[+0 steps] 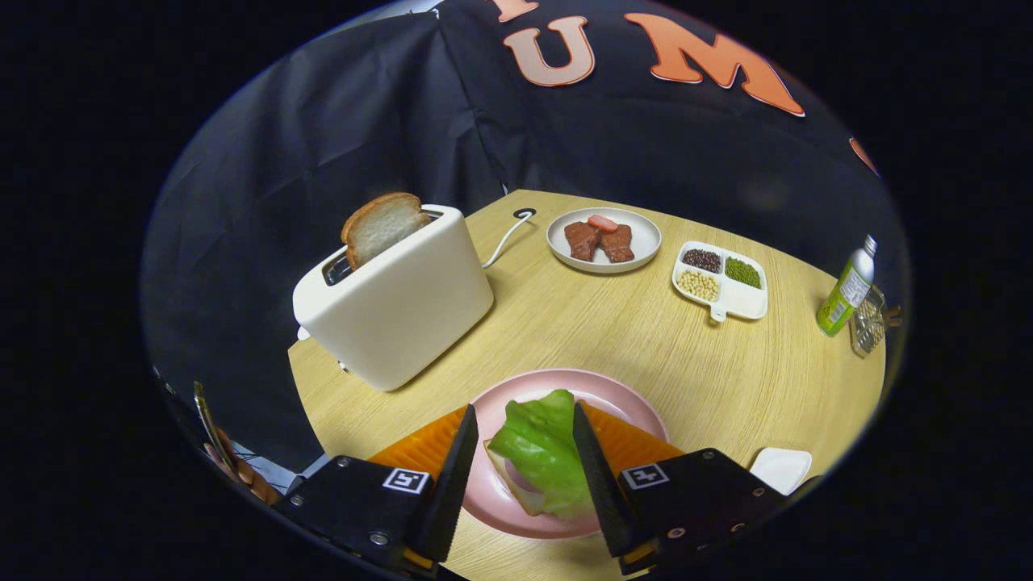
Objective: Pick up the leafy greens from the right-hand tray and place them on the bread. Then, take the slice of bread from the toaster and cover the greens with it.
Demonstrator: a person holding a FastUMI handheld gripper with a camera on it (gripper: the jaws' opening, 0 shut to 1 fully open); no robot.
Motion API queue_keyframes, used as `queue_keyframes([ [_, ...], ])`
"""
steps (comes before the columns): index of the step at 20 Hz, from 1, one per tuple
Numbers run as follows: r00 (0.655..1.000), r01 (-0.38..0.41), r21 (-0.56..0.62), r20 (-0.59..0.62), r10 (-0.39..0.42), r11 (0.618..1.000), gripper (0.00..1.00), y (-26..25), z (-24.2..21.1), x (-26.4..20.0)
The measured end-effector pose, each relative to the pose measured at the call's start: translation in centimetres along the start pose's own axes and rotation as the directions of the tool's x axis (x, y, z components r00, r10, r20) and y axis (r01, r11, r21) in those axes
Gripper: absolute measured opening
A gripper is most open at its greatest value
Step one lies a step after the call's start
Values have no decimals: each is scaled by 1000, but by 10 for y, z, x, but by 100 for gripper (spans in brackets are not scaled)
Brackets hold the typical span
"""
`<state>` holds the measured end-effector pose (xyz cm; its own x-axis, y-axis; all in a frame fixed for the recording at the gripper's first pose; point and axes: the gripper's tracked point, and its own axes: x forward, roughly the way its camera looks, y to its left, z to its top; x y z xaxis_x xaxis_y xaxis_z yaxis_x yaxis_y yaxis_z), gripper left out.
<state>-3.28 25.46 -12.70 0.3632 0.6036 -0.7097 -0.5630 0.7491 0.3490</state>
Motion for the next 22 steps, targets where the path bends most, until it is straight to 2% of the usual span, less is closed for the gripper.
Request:
queue_keyframes([
  [3, 999, -39, -21, 30, 39, 999, 75, 23, 24, -7],
  [8, 993, -57, -83, 96, 64, 995, 84, 56, 81, -20],
  [12, 987, -100, -84, 118, 109, 991, 90, 85, 119, -23],
  [17, 978, -190, 7, 84, 189, 982, 92, 121, 152, -13],
  [22, 974, -223, 117, -3, 225, 968, 94, 143, 163, 16],
])
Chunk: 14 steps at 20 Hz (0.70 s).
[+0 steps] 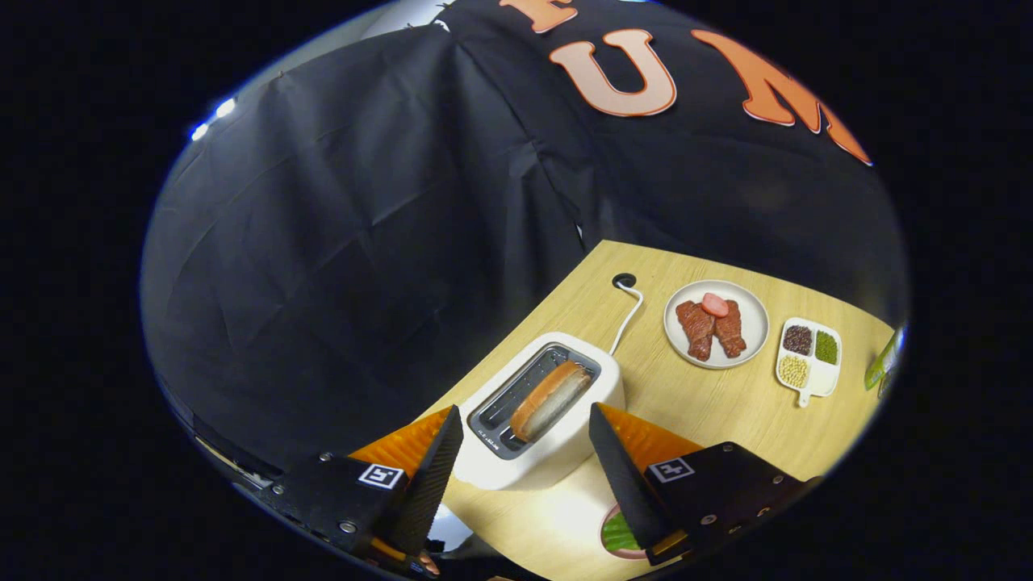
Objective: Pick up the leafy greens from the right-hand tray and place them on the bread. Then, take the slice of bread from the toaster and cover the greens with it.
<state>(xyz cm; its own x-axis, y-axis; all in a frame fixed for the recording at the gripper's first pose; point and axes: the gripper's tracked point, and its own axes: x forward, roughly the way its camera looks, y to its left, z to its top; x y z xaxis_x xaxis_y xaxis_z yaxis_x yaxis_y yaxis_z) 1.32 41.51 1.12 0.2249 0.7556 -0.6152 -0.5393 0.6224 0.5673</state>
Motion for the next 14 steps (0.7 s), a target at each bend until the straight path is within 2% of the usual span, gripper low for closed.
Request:
queue_keyframes([
  [5, 995, 18, 76, -103, -10, 997, 93, 3, -9, 34],
  [8, 989, 45, 120, -146, -27, 992, 87, 3, -13, 50],
  [14, 968, 148, 96, -219, -124, 984, 74, -15, -30, 74],
])
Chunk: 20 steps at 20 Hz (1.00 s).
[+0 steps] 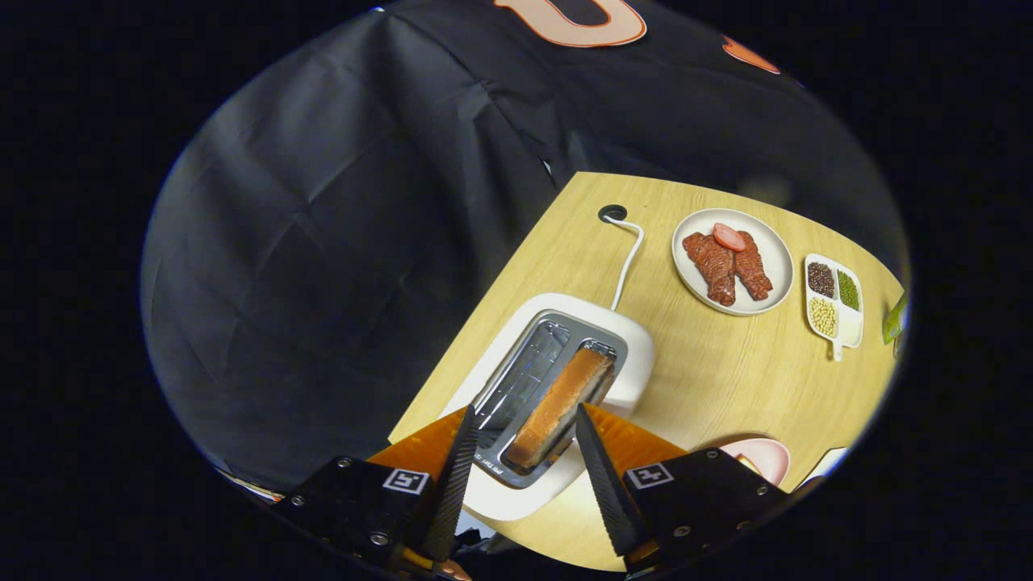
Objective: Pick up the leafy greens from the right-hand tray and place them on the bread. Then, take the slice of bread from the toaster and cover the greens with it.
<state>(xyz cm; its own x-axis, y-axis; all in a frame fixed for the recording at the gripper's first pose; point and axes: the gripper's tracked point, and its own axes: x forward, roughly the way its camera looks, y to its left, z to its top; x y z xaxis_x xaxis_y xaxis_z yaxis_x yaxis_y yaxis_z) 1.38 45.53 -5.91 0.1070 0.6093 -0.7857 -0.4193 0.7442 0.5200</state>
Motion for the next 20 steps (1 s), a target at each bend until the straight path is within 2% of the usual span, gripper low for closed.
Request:
queue_keyframes([
  [2, 1000, 23, 6, 12, -24, 1000, 72, -5, 3, 6],
  [5, 999, 33, 26, -1, -33, 999, 54, -11, 3, 5],
  [6, 1000, 27, 32, -11, -26, 999, 43, -10, 0, 6],
  [7, 1000, 29, 36, -2, -29, 999, 38, -10, 3, 3],
  [8, 999, 31, 34, 10, -31, 999, 26, -10, 4, 1],
  [10, 999, 34, 8, 24, -34, 999, 17, -12, 4, -4],
  [12, 999, 8, 10, 45, -9, 1000, 12, -4, 1, -8],
  [20, 988, -75, -6, 132, 75, 997, 12, -1, 3, -45],
])
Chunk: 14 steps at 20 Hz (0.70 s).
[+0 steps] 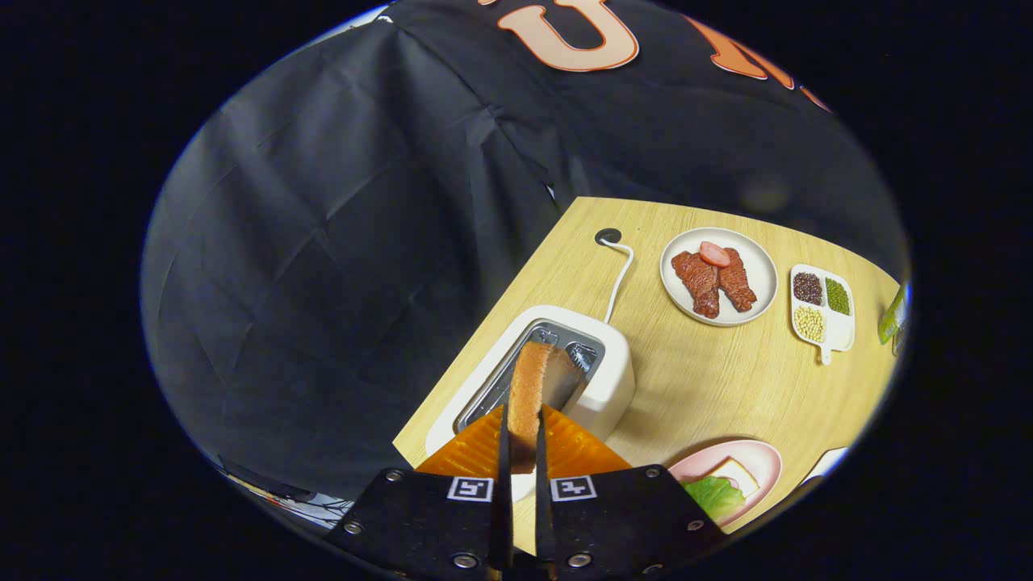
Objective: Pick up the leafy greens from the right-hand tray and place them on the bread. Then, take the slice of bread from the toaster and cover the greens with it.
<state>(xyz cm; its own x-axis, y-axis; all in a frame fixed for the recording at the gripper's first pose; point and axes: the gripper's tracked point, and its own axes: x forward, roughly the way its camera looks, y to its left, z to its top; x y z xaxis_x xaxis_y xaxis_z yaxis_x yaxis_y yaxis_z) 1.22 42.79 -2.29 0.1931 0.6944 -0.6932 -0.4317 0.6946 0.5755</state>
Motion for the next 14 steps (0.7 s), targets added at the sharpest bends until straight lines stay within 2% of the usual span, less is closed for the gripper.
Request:
queue_keyframes([
  [4, 998, -33, 7, 52, 32, 999, 11, -8, -2, -17],
  [8, 989, -112, 40, 99, 108, 993, 12, -10, -4, -38],
  [14, 968, -196, 25, 164, 190, 980, 12, -22, -14, -67],
])
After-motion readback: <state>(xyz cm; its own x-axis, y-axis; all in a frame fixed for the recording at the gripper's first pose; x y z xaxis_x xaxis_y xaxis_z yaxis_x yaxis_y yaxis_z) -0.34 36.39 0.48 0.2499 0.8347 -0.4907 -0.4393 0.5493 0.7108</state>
